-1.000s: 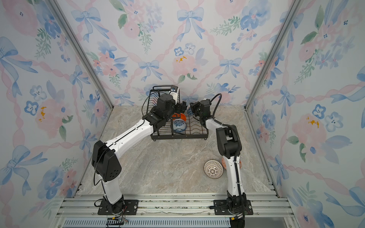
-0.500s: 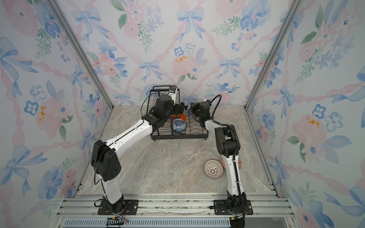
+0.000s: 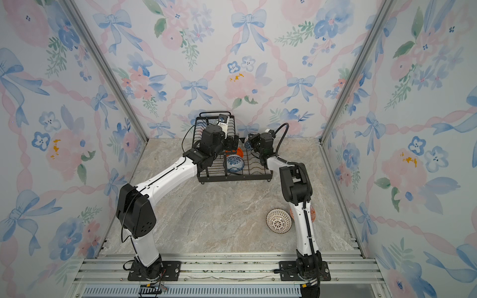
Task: Load the bowls into the dish rack
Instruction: 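Lower the blue triangle-pattern bowl into the rack slots with the right gripper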
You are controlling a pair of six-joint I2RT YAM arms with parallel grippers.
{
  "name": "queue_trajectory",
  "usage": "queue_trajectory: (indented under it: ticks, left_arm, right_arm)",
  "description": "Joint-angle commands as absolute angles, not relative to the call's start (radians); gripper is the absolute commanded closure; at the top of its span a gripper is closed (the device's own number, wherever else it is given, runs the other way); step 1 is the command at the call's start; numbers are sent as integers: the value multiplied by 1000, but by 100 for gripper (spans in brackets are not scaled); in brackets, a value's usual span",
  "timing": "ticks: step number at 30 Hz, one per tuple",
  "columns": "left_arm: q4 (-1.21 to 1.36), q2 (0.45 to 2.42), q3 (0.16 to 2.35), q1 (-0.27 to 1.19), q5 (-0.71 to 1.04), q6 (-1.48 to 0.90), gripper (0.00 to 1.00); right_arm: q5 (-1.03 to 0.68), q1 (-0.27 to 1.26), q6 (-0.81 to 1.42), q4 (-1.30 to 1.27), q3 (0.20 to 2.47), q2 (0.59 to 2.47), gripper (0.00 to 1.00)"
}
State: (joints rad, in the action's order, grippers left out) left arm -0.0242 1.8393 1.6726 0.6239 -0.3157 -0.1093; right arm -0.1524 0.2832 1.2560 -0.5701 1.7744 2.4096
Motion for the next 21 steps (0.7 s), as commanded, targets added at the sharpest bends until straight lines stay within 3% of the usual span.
queue_trajectory:
  ticks: [1,21]
  left_arm:
    - [-8,1797,1659,618,-310,-116,2]
    - [-8,1765,1617,618,-296,-120,2]
  right_arm:
    - [-127,294,1223,-650,1801,2432,100]
    - [-102,292,1231,-723,1660,2393,100]
